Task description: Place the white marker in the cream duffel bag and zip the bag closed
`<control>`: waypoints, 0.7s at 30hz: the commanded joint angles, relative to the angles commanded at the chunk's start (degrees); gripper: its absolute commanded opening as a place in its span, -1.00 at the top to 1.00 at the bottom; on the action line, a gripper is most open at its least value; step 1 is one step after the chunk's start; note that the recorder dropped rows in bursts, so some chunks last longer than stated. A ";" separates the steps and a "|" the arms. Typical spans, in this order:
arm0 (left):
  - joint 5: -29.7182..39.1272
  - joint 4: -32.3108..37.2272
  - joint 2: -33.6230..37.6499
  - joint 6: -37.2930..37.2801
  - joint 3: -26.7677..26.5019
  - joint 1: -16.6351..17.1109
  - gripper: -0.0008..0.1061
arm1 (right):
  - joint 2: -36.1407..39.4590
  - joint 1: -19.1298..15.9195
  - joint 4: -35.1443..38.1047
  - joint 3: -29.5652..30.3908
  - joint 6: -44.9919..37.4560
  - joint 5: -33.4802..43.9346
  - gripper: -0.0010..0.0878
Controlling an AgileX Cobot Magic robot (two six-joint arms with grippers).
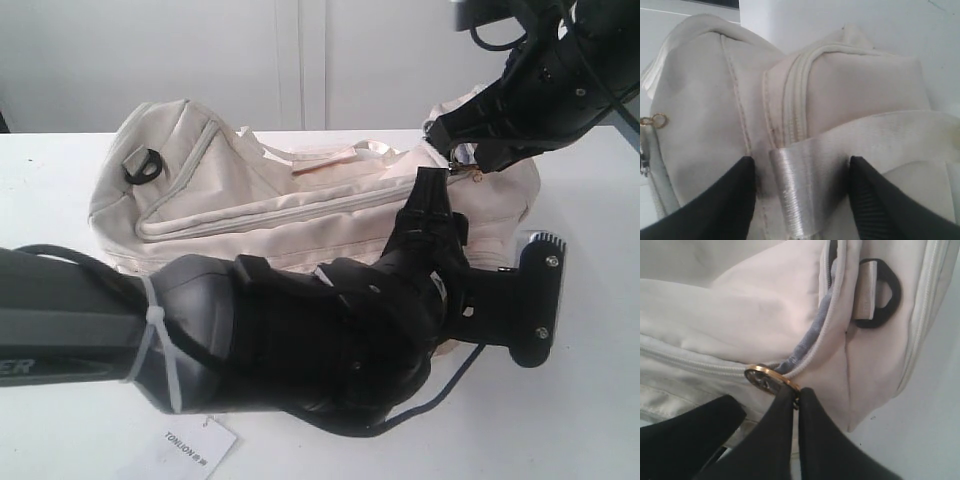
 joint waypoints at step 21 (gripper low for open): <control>-0.65 -5.38 0.00 0.11 0.00 -0.11 0.99 | 0.00 0.00 0.00 0.00 -0.11 -5.26 0.98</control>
